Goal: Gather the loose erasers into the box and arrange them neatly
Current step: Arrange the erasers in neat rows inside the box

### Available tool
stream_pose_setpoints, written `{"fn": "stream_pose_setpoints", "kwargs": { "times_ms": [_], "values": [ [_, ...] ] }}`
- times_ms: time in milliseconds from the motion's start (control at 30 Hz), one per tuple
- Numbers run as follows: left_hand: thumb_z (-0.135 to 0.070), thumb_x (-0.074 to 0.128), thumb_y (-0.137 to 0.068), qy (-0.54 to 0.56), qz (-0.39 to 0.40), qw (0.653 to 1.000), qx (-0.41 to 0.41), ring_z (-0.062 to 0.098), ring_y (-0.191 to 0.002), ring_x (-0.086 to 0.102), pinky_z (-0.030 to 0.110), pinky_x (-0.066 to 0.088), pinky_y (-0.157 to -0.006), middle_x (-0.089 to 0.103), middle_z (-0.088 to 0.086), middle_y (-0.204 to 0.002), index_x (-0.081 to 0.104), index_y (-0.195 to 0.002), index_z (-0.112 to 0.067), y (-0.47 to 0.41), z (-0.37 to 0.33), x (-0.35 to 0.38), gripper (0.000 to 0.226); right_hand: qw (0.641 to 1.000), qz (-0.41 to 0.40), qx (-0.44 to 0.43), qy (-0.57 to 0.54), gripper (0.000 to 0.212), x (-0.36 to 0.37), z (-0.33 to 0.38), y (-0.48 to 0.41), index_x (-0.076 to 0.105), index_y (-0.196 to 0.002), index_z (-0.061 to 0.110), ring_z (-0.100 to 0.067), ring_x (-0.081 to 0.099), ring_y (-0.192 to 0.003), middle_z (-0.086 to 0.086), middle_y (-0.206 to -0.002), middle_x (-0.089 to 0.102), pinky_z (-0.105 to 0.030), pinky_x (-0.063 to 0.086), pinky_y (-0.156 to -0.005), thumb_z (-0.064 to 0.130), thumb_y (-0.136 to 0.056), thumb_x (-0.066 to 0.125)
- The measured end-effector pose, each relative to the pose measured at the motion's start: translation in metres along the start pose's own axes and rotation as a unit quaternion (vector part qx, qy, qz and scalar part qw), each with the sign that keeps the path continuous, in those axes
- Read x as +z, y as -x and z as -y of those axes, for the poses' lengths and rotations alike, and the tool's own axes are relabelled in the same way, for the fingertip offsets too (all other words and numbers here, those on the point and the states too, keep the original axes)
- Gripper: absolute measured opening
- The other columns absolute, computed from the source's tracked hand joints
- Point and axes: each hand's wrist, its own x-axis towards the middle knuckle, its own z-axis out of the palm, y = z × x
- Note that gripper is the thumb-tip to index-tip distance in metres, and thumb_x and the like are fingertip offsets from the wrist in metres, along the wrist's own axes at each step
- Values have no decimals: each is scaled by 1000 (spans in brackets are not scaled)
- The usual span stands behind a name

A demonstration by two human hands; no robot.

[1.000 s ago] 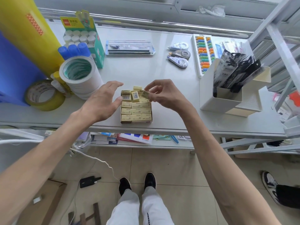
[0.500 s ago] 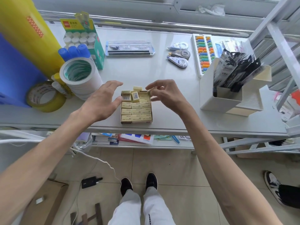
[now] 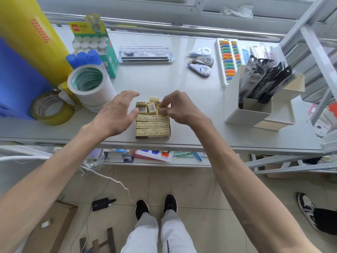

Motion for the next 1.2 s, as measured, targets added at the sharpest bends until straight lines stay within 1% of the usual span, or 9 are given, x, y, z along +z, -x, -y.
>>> {"fn": "stream_pose_setpoints", "kwargs": {
  "times_ms": [133, 233, 367, 500, 633, 767, 867, 1000, 1200],
  "values": [
    [-27, 50, -97, -10, 3, 1000, 11, 20, -137, 38, 41, 32, -110, 37, -1, -152, 35, -146, -22, 0, -3, 1, 51, 997, 0, -4, 72, 15, 6, -1, -3, 77, -101, 11, -16, 52, -99, 1, -101, 56, -34, 48, -85, 11, -91, 67],
    [-27, 50, -97, -7, -1, 1000, 11, 20, -136, 38, 42, 33, -109, 37, -1, -152, 35, -146, -22, -1, -4, -1, 51, 996, 12, -8, 89, 20, 4, 4, -3, 77, -103, 9, -17, 59, -93, 1, -98, 60, -31, 50, -79, 3, -91, 62],
    [-27, 50, -98, -3, -5, 1000, 0, 21, -136, 38, 42, 34, -108, 36, -1, -153, 34, -147, -23, -2, -4, -3, 51, 994, -2, 3, 111, 17, -3, 10, -3, 76, -90, 21, -19, 63, -81, 2, -92, 69, -32, 49, -68, 10, -83, 65],
    [-27, 50, -98, -4, -4, 1000, 1, 21, -137, 38, 43, 34, -109, 36, -1, -152, 35, -146, -22, 0, -2, -3, 51, 991, -56, 26, 118, 14, 3, 17, -6, 76, -84, 16, -24, 67, -81, -2, -87, 72, -34, 53, -68, 22, -82, 63],
    [-27, 51, -98, -7, -5, 1000, 3, 22, -136, 40, 43, 33, -110, 38, 0, -152, 36, -146, -22, 0, -1, 0, 51, 990, -31, 41, 131, 23, 18, 20, -9, 74, -83, 11, -24, 64, -79, -4, -88, 70, -31, 45, -64, 34, -84, 70],
    [-27, 51, -97, -8, -2, 1000, 5, 22, -136, 39, 44, 33, -111, 38, 0, -151, 36, -145, -21, 0, 1, 2, 50, 989, -37, 40, 138, 24, 26, 26, -10, 69, -81, 6, -28, 62, -79, -8, -88, 65, -32, 43, -61, 30, -81, 72],
    [-27, 51, -97, -3, 4, 1000, 9, 21, -137, 38, 43, 33, -112, 38, 0, -151, 36, -146, -21, 0, 3, 3, 51, 991, -45, 56, 115, 23, 29, 28, -11, 69, -81, 0, -31, 65, -79, -11, -82, 68, -35, 51, -62, 23, -79, 72],
    [-27, 51, -97, -1, 1, 1000, 7, 20, -137, 37, 40, 30, -113, 37, 0, -151, 36, -146, -21, 0, 4, 2, 51, 992, -56, 69, 91, 32, 39, 26, -11, 68, -77, 3, -29, 61, -72, -9, -75, 64, -34, 46, -57, 33, -79, 76],
    [-27, 51, -97, -4, 1, 1000, 9, 19, -137, 37, 37, 30, -111, 37, -2, -151, 36, -146, -22, -1, 0, 1, 51, 992, -71, 89, 51, 27, 39, 24, -10, 73, -77, 2, -27, 64, -74, -9, -73, 67, -35, 51, -64, 29, -80, 77]
  ]
}}
